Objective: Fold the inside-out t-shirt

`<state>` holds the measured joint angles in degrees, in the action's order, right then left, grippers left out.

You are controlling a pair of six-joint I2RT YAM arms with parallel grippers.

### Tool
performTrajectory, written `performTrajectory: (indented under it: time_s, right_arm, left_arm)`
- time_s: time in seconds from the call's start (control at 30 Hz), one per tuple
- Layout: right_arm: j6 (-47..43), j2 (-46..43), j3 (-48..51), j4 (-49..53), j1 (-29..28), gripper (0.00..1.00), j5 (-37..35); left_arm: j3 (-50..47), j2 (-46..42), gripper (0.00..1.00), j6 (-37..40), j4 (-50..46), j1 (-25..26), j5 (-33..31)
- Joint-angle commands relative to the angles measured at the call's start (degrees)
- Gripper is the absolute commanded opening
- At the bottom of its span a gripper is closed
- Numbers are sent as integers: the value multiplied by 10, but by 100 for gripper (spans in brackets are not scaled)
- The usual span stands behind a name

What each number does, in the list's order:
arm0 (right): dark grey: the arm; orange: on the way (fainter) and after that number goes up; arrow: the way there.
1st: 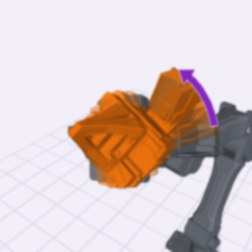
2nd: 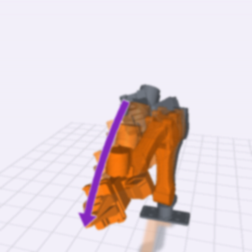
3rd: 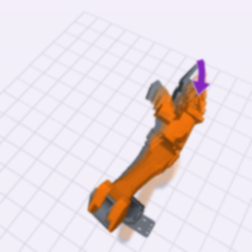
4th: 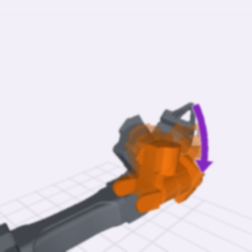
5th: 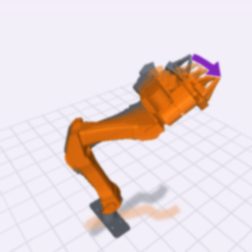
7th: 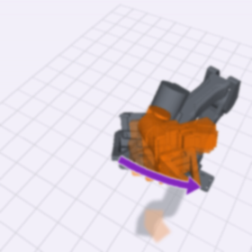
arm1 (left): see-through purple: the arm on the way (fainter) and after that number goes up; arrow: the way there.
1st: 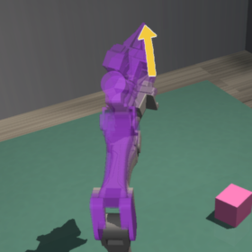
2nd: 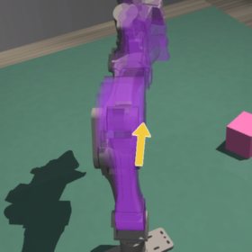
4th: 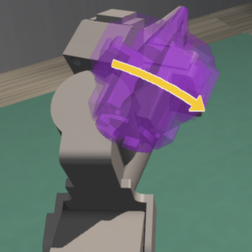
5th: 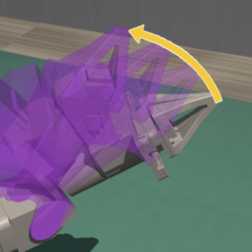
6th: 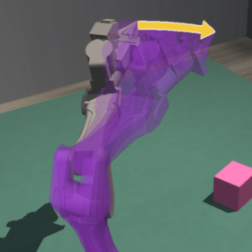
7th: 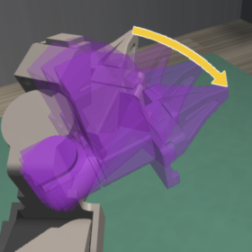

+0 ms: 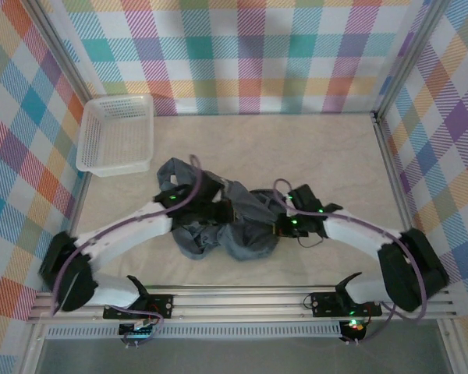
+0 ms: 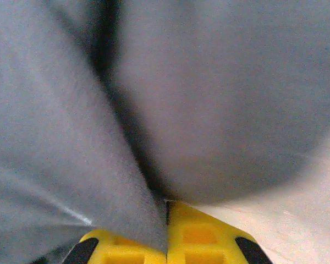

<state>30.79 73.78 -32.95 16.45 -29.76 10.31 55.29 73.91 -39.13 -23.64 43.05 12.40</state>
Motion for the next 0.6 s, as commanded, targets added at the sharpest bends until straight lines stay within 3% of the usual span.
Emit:
performTrajectory:
  time_s: [0.0, 0.07, 0.13, 0.17, 0.37, 0.43, 0.57]
  right_arm:
    - [25, -15, 44, -25, 5, 1, -4]
    - [-7, -17, 31, -21, 2, 17, 42]
    - [-45, -41, 8, 4, 1, 41, 54]
    - [-66, -64, -3, 11, 1, 46, 52]
    - [-223, -194, -2, -91, -37, 68, 38]
    - [-270, -200, -3, -127, -37, 74, 63]
    - [-349, -160, -40, -122, -37, 75, 153]
  left_arm:
    - [-44, -36, 0, -65, 195, -33, 137]
    - [-44, -40, 0, -62, 226, -34, 161]
    - [-39, -39, 0, -49, 231, -35, 177]
    - [-37, -40, 0, -41, 227, -34, 179]
    - [-34, -60, 0, 6, 180, -34, 173]
    - [-33, -62, 0, 15, 171, -34, 172]
    - [-31, -70, 0, 28, 155, -34, 160]
